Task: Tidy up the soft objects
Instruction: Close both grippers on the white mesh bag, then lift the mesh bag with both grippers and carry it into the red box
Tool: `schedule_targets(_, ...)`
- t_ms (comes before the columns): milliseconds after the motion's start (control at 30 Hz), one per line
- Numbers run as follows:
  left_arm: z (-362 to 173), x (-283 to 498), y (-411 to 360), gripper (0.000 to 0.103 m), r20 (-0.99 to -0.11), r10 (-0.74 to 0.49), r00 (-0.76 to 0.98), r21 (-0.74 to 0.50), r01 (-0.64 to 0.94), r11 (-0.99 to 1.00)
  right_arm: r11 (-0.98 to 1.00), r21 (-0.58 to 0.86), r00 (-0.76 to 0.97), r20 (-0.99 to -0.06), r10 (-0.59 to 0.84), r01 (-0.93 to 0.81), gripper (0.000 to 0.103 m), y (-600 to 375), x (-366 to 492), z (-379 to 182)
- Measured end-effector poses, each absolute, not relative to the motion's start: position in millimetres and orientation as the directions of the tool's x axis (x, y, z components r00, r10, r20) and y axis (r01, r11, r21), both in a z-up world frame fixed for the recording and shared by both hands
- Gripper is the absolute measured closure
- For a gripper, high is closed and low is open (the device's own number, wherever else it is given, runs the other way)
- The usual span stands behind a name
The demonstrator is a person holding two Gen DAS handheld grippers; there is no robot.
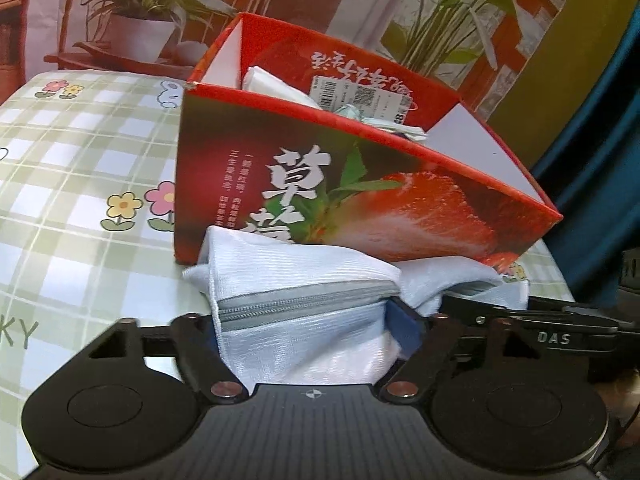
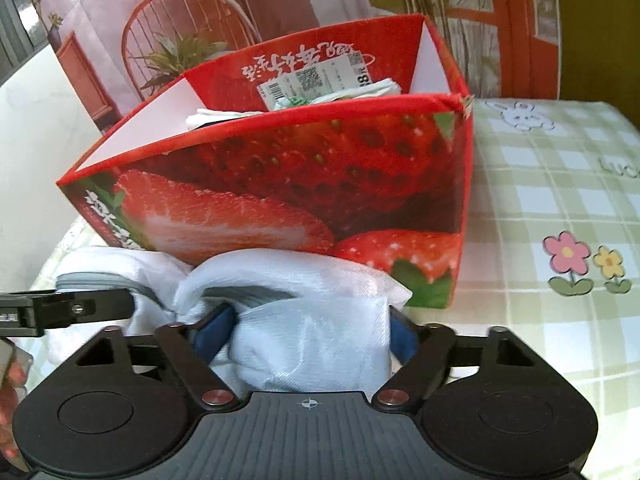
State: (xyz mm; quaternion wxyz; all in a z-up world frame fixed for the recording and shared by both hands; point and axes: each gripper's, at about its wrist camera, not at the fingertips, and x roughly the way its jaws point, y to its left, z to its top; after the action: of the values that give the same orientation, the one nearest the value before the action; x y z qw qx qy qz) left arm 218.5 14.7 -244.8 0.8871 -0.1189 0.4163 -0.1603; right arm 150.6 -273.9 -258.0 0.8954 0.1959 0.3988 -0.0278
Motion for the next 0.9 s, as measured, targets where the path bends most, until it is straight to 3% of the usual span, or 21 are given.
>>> schedule_targets(67,-243.1,216.2,14.5,0.041,-0.695,-0.387,0.606,-0.341,0.196,0.919,0.920,0.339,0.682,-0.722,0.120,0.197,0.044,-272.6,150.1,-257.3)
schedule_targets(167,-240.7,213.7,14.7,0.049,-0.686,-0.413,0.599,-0.355,0.220,0.909,0.924,0.335,0.688,-0.716,0.123,0.183,0.058,-270.5,147.6,-253.3)
schedule_targets(267,-238.9,211.0,15.8,0.055,-0.677,-0.422,0.603,-0.355,0.234,0.905,0.931,0.323,0.698,-0.707,0.117,0.172,0.064,-267.9,144.1,-249.2)
schedule_targets(433,-232.5,202.0,16.5,0.058,-0.665,-0.423,0.616,-0.347,0.247,0.905,0.929,0.336,0.725,-0.678,0.122,0.158,0.073,-264.2,134.6,-240.9)
schedule_targets(900,-202.9,160.0,25.6,0.061,-0.586,-0.419,0.694,-0.361,0.240,0.901,0.936,0.335,0.818,-0.564,0.109,0.107,0.076,-238.6,91.4,-206.5)
